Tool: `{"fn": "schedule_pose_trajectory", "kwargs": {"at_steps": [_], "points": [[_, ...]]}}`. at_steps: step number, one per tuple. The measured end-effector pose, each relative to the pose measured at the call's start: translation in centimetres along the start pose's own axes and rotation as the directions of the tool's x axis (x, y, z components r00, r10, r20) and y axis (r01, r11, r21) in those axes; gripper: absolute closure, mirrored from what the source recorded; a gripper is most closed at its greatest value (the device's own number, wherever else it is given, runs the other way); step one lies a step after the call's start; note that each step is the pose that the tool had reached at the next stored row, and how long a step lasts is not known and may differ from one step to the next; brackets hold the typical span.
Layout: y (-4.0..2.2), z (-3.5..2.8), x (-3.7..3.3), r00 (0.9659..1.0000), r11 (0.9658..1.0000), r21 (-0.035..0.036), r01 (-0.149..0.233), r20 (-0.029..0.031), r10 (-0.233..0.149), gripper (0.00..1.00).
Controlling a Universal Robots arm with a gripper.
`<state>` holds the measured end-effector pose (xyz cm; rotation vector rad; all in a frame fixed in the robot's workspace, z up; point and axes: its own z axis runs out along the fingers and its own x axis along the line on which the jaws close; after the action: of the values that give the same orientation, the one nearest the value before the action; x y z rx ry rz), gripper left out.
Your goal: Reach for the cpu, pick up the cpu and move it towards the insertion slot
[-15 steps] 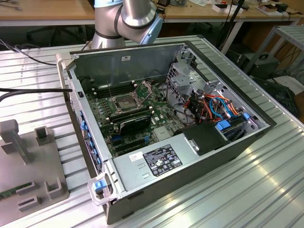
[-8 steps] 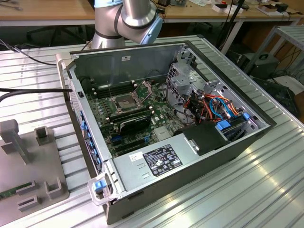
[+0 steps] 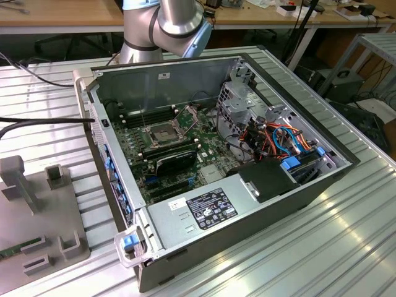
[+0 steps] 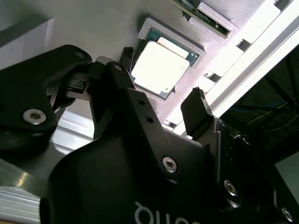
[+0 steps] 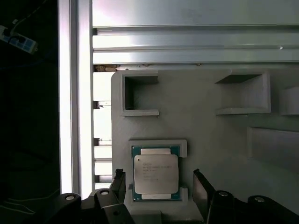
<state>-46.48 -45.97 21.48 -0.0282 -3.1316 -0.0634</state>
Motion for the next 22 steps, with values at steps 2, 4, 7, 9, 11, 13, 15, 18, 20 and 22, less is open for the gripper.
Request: {"fn": "schedule_pose_trajectory", "kwargs": {"at_steps": [2, 4, 7, 9, 11, 13, 15, 18, 20, 22], "points": [[-0.02, 0.53, -0.04, 1.0, 1.0, 0.0006, 0.002, -0.0033, -0.002, 0.31], [-0.04, 0.79, -0.09, 1.0, 1.0, 0.0039, 0.006, -0.0041, -0.006, 0.31], [-0.04, 1.14, -0.1, 0.9999, 0.9999, 0.0044, 0.012, -0.0052, -0.012, 0.31], [0.01, 1.51, -0.21, 0.9999, 0.9999, 0.0067, 0.012, -0.0063, -0.012, 0.31], [0.39, 1.75, -0.2, 0.9999, 0.9997, 0.0202, 0.012, -0.0096, -0.012, 0.31], [0.48, 1.81, -0.21, 0.9999, 0.9997, 0.0227, 0.011, -0.0099, -0.011, 0.31], [0.48, 2.02, -0.2, 0.9999, 0.9996, 0.0278, 0.011, -0.0102, -0.01, 0.31], [0.49, 2.18, -0.2, 0.9999, 0.9995, 0.0308, 0.01, -0.0103, -0.01, 0.31], [0.54, 2.25, -0.2, 0.9999, 0.9995, 0.0308, 0.01, -0.0104, -0.01, 0.31], [0.57, 2.3, -0.21, 0.9999, 0.9995, 0.0308, 0.011, -0.0103, -0.01, 0.31]]}}
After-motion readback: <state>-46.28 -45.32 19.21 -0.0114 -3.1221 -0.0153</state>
